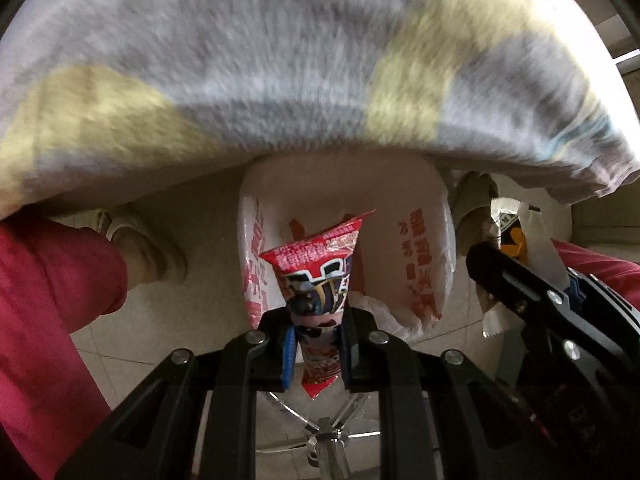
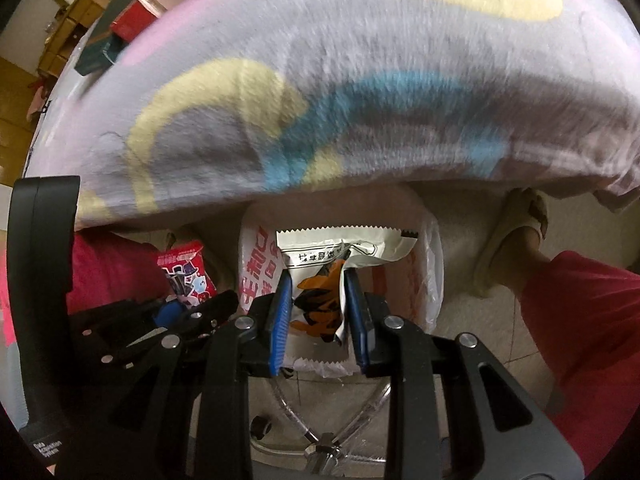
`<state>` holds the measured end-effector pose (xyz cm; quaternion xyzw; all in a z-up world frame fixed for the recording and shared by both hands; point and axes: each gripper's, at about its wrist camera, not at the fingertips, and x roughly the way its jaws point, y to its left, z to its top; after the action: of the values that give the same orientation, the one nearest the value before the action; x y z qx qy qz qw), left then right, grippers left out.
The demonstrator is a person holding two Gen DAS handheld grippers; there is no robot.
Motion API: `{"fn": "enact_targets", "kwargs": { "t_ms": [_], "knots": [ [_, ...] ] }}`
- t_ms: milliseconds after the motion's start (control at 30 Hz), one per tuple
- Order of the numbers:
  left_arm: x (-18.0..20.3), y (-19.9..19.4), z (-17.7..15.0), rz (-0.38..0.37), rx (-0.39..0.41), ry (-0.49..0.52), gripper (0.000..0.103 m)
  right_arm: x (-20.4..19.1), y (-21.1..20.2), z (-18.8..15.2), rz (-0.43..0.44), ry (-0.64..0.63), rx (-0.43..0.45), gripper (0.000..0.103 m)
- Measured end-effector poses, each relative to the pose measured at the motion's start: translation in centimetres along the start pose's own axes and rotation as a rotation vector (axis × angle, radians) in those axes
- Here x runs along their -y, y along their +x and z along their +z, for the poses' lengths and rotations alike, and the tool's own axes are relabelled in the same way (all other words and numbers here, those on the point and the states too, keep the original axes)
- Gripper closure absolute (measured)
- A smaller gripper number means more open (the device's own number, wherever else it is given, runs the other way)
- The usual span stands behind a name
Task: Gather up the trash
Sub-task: 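Open both grippers to drop the wrappers into the bag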
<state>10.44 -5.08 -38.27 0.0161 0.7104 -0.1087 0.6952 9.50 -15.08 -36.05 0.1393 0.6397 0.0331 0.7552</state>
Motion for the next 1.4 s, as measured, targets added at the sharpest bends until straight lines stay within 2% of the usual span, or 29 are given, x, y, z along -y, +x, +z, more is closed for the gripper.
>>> {"fn": "enact_targets", "kwargs": {
  "t_ms": [200, 467, 967, 1033, 1100, 1167, 1233, 1400],
  "knots": [
    [-0.2, 0.8, 0.6, -0.005, -0.034, -0.018, 0.086, 0.2, 0.9, 1.5, 0.019, 0.021, -0.035, 0.077],
    [-0.4, 1.5, 0.6, -0.005, -0.044, -0.007, 0.086, 1.7, 2.2, 1.9, 0.035, 0.036, -0.054, 0.077],
    [-0.2, 1.6, 0.4, -0.008, -0.048, -0.004, 0.085, 2.1, 2.2, 1.7, 0.036, 0.032, -0.048, 0.077],
    [-0.2, 1.8, 0.5, -0.011, -0.06, -0.009, 0.079, 2.2, 2.2, 1.6, 0.038, 0.037, -0.051, 0.073],
    [-0.3, 2.0, 0.5, -0.016, -0.072, -0.015, 0.069, 2.2, 2.2, 1.6, 0.041, 0.042, -0.053, 0.06],
    [-0.3, 2.0, 0.6, -0.015, -0.07, -0.018, 0.066, 2.3, 2.2, 1.5, 0.041, 0.045, -0.053, 0.05],
    [-0.4, 1.9, 0.5, -0.014, -0.069, -0.02, 0.061, 2.3, 2.2, 1.4, 0.041, 0.046, -0.049, 0.05],
    [-0.3, 1.9, 0.5, -0.011, -0.071, -0.022, 0.06, 2.3, 2.2, 1.3, 0.046, 0.054, -0.056, 0.05]
  ]
}}
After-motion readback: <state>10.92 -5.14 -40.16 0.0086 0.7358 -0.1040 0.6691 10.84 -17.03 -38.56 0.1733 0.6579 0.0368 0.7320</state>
